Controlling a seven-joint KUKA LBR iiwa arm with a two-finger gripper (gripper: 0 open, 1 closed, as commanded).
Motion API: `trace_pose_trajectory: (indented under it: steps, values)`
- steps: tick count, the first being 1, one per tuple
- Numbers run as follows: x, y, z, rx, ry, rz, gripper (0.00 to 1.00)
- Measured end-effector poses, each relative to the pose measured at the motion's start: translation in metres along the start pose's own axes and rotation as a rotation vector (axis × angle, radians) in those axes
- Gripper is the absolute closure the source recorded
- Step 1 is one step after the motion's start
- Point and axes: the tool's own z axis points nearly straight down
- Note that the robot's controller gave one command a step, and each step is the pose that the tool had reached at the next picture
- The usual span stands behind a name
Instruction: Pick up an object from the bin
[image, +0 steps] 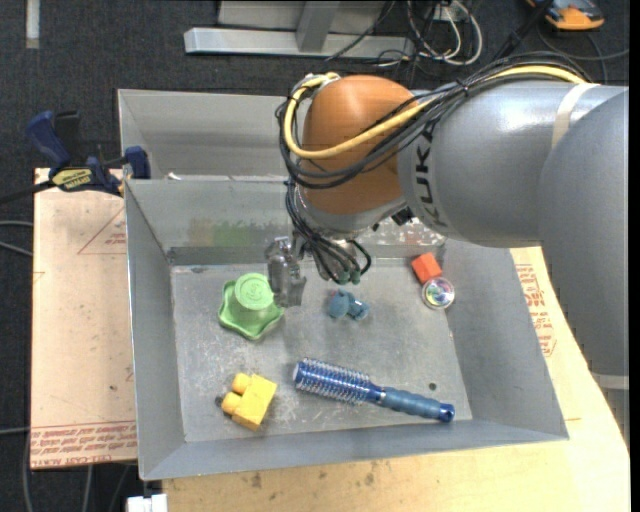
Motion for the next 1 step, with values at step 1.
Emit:
trace_pose_trajectory:
  steps: [1]
  values:
    - [0.0017, -0.0025, 0.0055, 0.001, 0.009, 0.005, 0.0]
